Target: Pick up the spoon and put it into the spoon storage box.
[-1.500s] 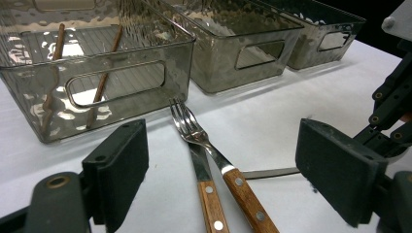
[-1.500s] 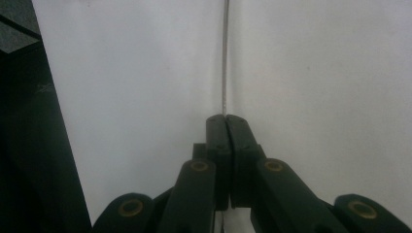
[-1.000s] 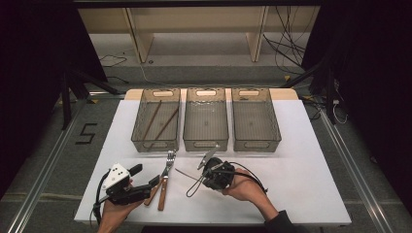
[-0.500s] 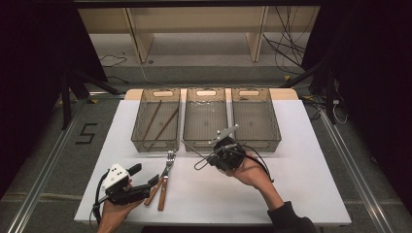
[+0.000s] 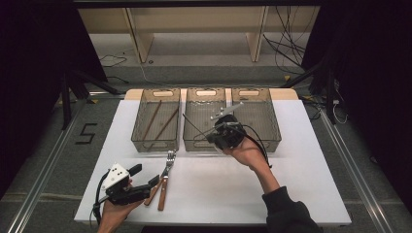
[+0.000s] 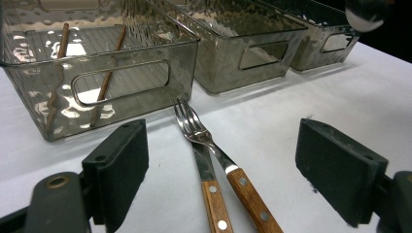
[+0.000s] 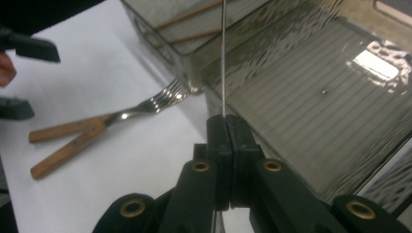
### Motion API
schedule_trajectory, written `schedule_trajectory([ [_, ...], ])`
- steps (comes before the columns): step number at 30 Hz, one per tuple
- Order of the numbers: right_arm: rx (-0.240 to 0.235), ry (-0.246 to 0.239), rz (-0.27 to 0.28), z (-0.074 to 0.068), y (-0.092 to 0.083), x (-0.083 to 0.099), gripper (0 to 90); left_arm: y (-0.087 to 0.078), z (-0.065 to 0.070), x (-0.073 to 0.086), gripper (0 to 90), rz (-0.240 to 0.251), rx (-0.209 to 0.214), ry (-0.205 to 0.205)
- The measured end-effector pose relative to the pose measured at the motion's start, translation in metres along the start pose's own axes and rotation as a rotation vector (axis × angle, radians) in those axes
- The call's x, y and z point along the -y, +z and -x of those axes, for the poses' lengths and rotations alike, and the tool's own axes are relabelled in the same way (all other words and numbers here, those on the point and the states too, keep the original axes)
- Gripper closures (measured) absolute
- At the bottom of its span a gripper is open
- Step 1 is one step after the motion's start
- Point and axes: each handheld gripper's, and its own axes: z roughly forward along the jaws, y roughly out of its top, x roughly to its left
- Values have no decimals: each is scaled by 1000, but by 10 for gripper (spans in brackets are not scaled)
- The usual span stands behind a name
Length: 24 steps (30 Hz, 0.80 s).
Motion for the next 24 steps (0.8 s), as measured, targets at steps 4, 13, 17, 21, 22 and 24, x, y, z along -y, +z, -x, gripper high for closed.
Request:
schedule_trajectory([
  [4, 20, 31, 9, 8, 3, -11, 900, 0, -1, 0, 190, -8, 4, 3],
  [13, 69, 90, 26, 28, 12, -27, 900, 1, -1, 1, 184, -8, 4, -3],
  [17, 90, 111, 16, 38, 20, -30, 900, 1, -1, 0, 184, -9, 15, -17],
  [21, 99, 136, 12, 44, 27, -32, 900, 1, -2, 0, 184, -9, 10, -22],
  [22, 104, 137, 11, 45, 28, -33, 900, 1, -2, 0, 184, -10, 9, -22],
  [24, 113, 153, 15, 48, 31, -33, 900, 1, -2, 0, 184, -8, 10, -25],
])
